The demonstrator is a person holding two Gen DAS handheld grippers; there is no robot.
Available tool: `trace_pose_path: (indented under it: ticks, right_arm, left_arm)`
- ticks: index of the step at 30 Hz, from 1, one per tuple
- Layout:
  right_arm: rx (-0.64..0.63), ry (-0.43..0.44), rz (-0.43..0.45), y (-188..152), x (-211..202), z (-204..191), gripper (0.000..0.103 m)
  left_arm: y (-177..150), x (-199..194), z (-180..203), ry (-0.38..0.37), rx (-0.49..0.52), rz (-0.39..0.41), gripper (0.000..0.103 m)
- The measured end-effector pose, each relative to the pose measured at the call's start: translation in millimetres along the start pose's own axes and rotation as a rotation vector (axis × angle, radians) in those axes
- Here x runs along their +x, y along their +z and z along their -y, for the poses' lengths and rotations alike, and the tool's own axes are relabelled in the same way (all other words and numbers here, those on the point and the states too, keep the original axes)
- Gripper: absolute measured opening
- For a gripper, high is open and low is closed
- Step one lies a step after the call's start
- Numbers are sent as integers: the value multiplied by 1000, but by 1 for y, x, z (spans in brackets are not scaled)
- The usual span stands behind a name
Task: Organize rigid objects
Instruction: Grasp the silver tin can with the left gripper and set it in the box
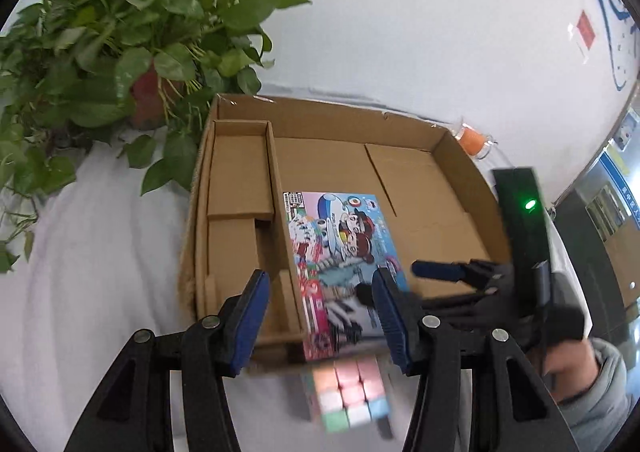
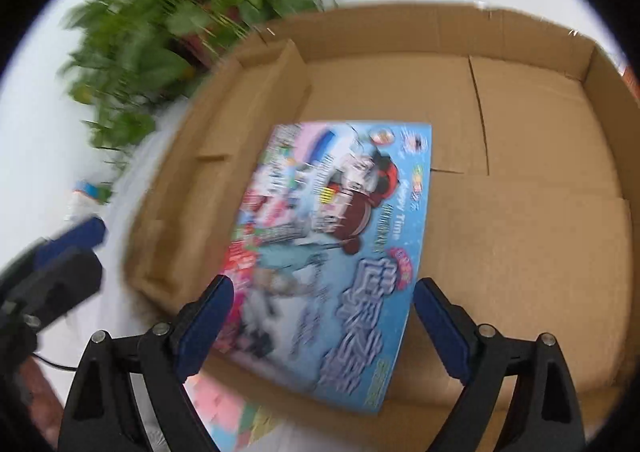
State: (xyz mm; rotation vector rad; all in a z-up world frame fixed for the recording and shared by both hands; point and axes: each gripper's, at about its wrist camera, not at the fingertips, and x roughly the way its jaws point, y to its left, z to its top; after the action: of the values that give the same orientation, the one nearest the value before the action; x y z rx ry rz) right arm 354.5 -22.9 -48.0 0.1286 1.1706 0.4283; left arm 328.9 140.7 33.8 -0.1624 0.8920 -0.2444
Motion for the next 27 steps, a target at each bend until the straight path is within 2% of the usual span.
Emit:
trace_pose_path:
  ticks: [1,2,3,5,8,10,13,16,18,20,23,25,27]
  right_arm:
    - [-23,-13,41,-10,-19,-1,92]
    - [-51,-44,82,-18,-36,-2,92]
    - [-84,-85,130,-31,-55,-3,93]
    - [-135,-142,224,-67,-98,-2,96]
    - [-138,-134,270,-120,-134,6,98]
    - [-123,-126,231,-149,-136,11,98]
    - [-96,-82,155,-182,-131,14,97]
    - [-98,-86,126,-199,-121,9,93]
    - [-58,-93,97,-202,-111,13,85]
    - [-23,-47,72,-203,-105,18,84]
    - [-11,55,38,-205,-95,18,87]
    - [39,95,9,-200,-85,26,90]
    - [95,143,-25,-196,-71,34,93]
  left_arm:
    - [-10,-15,2,12,12,31,74]
    - [-21,-27,3,36,20,64,84]
    - [-32,-41,6,70,22,102,102]
    - [-54,-66,14,113,14,195,102]
    - [-82,-77,33,50,20,201,102]
    - [-99,-70,43,-28,-19,150,102]
    - [-119,-46,66,-204,-40,16,102]
    - [-127,-24,82,-334,-74,-77,100]
    - [-131,-9,93,-405,-97,-146,99]
    - [-133,6,107,-431,-77,-214,98]
    - [-135,30,117,-441,-83,-308,90]
    - [-136,42,120,-413,-86,-345,82]
    - [-136,49,121,-387,-78,-360,81]
